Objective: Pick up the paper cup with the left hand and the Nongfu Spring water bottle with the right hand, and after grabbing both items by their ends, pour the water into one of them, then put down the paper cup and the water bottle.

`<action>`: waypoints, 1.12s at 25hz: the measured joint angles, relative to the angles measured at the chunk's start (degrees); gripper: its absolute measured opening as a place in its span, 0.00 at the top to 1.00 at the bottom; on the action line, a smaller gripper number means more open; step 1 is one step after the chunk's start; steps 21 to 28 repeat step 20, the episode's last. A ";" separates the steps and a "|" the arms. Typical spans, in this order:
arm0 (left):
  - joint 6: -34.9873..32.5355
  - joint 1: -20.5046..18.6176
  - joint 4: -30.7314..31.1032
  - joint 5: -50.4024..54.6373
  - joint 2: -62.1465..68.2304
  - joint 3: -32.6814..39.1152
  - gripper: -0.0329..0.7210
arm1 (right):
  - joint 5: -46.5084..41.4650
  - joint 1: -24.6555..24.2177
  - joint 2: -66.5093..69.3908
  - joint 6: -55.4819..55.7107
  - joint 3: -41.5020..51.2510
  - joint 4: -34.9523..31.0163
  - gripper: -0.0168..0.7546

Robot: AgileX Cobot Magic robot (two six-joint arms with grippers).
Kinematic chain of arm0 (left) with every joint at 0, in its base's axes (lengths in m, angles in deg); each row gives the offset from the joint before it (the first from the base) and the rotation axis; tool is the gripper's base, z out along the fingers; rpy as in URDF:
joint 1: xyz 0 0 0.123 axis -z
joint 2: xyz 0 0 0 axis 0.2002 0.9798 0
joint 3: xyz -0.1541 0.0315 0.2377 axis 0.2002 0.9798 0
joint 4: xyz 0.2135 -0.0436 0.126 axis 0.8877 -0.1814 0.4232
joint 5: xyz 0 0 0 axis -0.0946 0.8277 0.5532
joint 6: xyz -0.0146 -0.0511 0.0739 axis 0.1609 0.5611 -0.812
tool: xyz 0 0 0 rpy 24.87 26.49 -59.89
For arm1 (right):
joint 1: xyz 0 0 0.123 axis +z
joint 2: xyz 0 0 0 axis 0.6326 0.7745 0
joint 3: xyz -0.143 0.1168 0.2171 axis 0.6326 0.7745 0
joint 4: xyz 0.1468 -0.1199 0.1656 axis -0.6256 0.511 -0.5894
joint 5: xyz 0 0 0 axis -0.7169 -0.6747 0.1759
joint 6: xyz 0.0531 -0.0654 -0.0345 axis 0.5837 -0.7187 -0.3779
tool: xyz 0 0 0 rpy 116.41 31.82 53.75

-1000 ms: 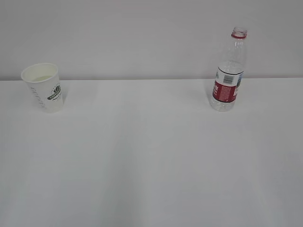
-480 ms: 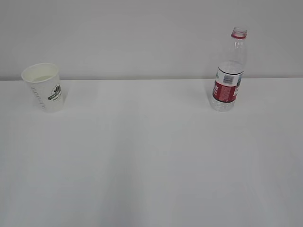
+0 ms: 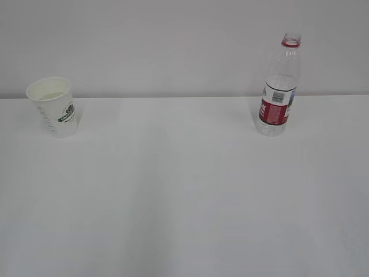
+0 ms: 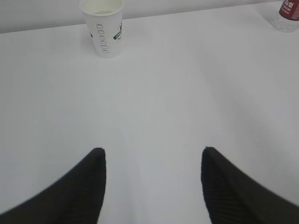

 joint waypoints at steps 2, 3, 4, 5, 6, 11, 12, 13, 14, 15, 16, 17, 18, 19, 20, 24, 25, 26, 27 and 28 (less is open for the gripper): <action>0.00 0.00 0.00 0.00 0.00 0.00 0.34 | 0.00 0.00 0.00 0.00 0.00 0.00 0.22; 0.00 0.00 0.00 0.00 0.00 0.00 0.34 | 0.00 0.00 0.00 0.00 0.00 0.00 0.22; 0.00 0.00 0.00 0.00 0.00 0.00 0.34 | 0.00 0.00 0.00 0.00 0.00 0.00 0.22; 0.00 0.00 0.00 0.00 0.00 0.00 0.34 | 0.00 0.00 0.00 0.00 0.00 0.00 0.22; 0.00 0.00 0.00 0.00 0.00 0.00 0.34 | 0.00 0.00 0.00 0.00 0.00 0.00 0.22; 0.00 0.00 0.00 0.00 0.00 0.00 0.35 | 0.00 0.00 0.00 0.00 0.00 0.00 0.22; 0.00 0.00 0.00 0.00 0.00 0.00 0.36 | 0.00 0.00 0.00 0.00 0.00 0.00 0.22; 0.00 0.00 0.00 0.00 0.00 0.00 0.36 | 0.00 0.00 0.00 0.00 0.00 0.00 0.22; 0.00 0.00 0.00 0.00 0.00 0.00 0.36 | 0.00 0.00 0.00 0.00 0.00 0.00 0.22; 0.00 0.00 0.00 0.00 0.00 0.00 0.36 | 0.00 0.00 0.00 0.00 0.00 0.00 0.21; 0.00 0.00 0.00 0.00 0.00 0.00 0.36 | 0.00 0.00 0.00 0.00 0.00 0.00 0.22; 0.00 0.00 0.00 0.00 0.00 0.00 0.36 | 0.00 0.00 0.00 0.00 0.00 0.00 0.22; 0.00 0.00 0.00 0.00 0.00 0.00 0.36 | 0.00 0.00 0.00 0.00 0.00 0.00 0.22; 0.00 0.00 0.00 0.00 0.00 0.00 0.36 | 0.00 0.00 0.00 0.00 0.00 0.00 0.22; 0.00 0.00 0.00 0.00 0.00 0.00 0.36 | 0.00 0.00 0.00 0.00 0.00 0.00 0.22; 0.00 0.00 0.00 0.00 0.00 0.00 0.36 | 0.00 0.00 0.00 0.00 0.00 0.00 0.22; 0.00 0.00 0.00 0.00 0.00 0.00 0.36 | 0.00 0.00 0.00 0.00 0.00 0.00 0.22; 0.00 0.00 0.00 0.00 0.00 0.00 0.36 | 0.00 0.00 0.00 0.00 0.00 0.00 0.22; 0.00 0.00 0.00 0.00 0.00 0.00 0.36 | 0.00 0.00 0.00 0.00 0.00 0.00 0.22; 0.00 0.00 0.00 0.00 0.00 0.00 0.36 | 0.00 0.00 0.00 0.00 0.00 0.00 0.22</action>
